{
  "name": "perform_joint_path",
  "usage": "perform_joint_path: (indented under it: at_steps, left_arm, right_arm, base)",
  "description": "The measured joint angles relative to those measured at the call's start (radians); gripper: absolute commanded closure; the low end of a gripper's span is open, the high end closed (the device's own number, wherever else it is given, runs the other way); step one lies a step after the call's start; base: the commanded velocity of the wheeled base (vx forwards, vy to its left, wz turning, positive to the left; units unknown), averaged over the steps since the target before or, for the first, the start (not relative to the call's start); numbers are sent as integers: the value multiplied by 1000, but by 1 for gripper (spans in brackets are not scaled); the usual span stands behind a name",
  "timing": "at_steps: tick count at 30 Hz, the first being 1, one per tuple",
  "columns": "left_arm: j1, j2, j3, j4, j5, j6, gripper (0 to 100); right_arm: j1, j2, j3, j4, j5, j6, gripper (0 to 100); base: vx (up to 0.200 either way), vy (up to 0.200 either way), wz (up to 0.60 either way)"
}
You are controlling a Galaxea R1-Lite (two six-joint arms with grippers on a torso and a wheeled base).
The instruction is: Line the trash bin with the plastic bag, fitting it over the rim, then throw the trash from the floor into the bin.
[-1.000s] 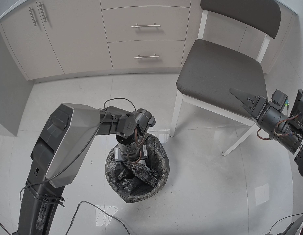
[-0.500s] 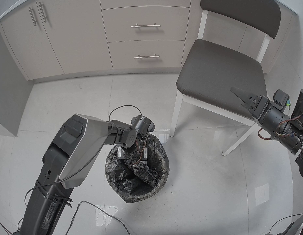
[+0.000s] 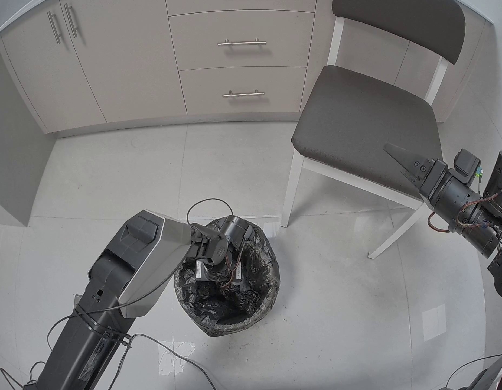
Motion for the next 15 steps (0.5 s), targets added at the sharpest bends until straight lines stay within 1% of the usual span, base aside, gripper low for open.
perform_joint_path:
  at_steps: [15]
  left_arm:
    - [29,89,0,-3,0,-8,100]
  right_arm:
    - [0,15,0,0,0,-1,0]
  base:
    - [0,0,0]
